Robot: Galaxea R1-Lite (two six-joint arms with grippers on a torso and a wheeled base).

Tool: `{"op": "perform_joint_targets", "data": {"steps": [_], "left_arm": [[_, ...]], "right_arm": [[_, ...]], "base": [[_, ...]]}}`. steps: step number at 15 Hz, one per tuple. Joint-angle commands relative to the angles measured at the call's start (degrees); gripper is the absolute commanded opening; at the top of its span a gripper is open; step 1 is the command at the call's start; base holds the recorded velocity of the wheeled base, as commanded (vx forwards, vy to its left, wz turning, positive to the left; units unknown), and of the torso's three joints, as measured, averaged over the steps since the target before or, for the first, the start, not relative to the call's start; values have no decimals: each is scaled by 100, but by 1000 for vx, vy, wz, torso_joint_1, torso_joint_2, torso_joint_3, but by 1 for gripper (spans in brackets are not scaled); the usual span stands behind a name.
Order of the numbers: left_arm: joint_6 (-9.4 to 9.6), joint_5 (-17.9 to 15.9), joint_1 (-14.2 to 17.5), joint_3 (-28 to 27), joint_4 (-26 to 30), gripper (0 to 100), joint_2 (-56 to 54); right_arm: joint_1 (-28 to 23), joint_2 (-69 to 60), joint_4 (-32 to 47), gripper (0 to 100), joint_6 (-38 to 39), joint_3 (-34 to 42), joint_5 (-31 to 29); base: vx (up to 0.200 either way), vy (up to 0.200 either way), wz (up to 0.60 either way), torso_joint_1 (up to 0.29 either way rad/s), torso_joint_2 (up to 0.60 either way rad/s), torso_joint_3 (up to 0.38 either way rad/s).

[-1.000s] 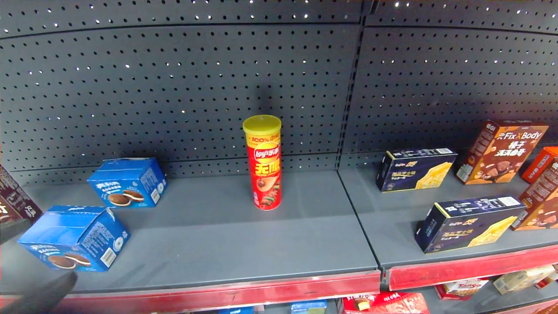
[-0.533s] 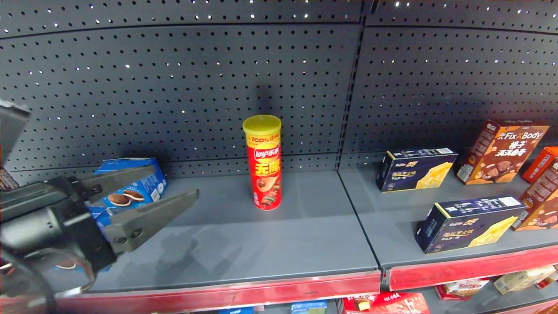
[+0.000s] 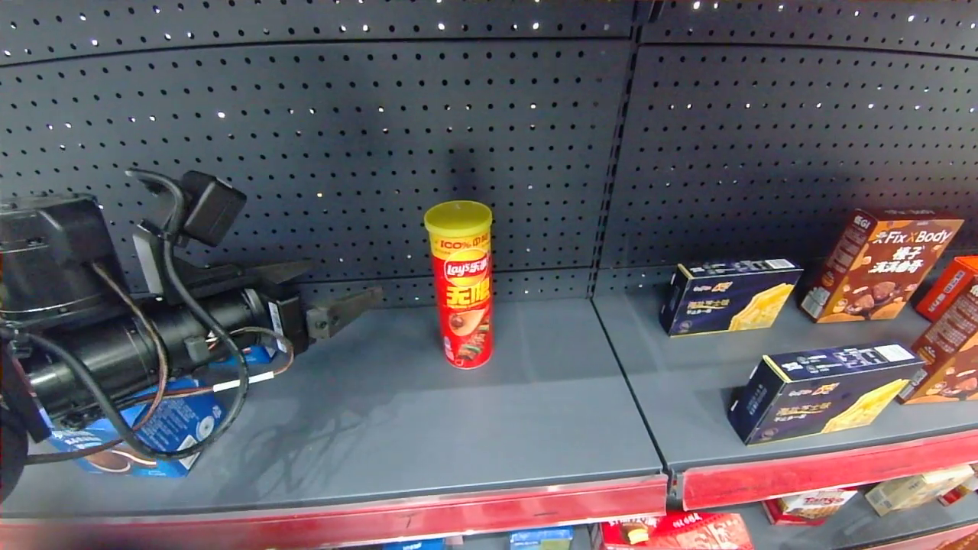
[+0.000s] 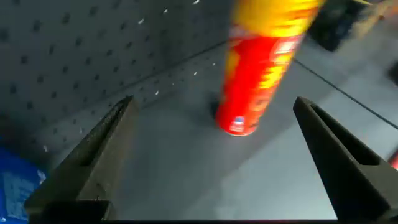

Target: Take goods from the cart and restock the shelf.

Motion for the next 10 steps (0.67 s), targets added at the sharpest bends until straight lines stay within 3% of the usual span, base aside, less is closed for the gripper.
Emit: {"op": "perform_joint_targets", "data": {"steps": [1, 3, 6, 10], "left_arm": [[-111, -32, 100, -25, -25, 100, 313], [-304, -155, 109, -60, -183, 100, 647], [-304, -252, 91, -51, -833, 100, 1166], [-295, -349, 74, -130, -1115, 100, 1588]], "right_arm": [[3, 10, -1, 0, -21, 3, -2], [-5, 10, -1, 0, -30, -5, -11], [-5, 10, -1, 0, -65, -5, -2], [-5, 10, -9, 0, -65, -23, -11]], "base": [[0, 0, 0, 0, 0, 0], [0, 0, 0, 0, 0, 0], [0, 0, 0, 0, 0, 0], [0, 0, 0, 0, 0, 0]]}}
